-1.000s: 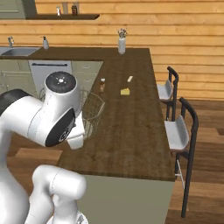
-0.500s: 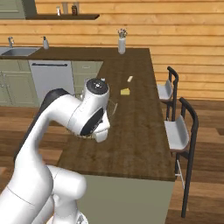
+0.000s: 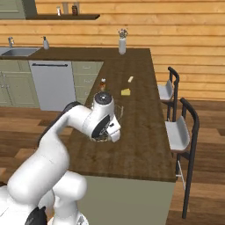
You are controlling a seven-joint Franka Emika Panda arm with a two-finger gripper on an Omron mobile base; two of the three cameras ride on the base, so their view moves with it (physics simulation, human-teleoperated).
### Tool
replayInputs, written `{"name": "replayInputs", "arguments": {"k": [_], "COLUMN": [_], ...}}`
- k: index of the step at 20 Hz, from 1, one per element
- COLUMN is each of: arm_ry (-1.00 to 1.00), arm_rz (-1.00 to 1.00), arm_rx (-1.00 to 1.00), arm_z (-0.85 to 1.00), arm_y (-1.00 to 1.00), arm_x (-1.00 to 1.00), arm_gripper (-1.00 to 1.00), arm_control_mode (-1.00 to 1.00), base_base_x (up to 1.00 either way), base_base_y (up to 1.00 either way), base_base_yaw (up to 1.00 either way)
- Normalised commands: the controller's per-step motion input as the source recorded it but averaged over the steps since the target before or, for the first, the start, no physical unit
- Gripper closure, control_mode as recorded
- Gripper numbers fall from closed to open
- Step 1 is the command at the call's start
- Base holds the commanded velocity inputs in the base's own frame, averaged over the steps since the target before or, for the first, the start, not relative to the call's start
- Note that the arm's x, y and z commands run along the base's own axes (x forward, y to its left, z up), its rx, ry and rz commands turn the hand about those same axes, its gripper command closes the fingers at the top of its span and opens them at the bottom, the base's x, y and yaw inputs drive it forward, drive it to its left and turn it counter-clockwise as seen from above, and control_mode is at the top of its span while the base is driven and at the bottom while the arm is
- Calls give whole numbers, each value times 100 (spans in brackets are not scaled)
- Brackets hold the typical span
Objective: Open the cabinet, pick up the bread from the cabinet and place it in the basket. Then move the basket to the dining counter.
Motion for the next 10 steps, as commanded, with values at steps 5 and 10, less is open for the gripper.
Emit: {"name": "replayInputs", "arguments": {"k": [5,10], "arm_ry": [-1,0], "arm_rz": [10,7], "arm_rx": [-9,0], "arm_z": [-63,-28], "arm_y": [-13,-11], "arm_x": [75,38], "arm_gripper": [100,100], "arm_control_mode": [-100,-100], "base_base_x": [0,0], "base_base_y": [0,0], "base_base_yaw": [0,0]}}
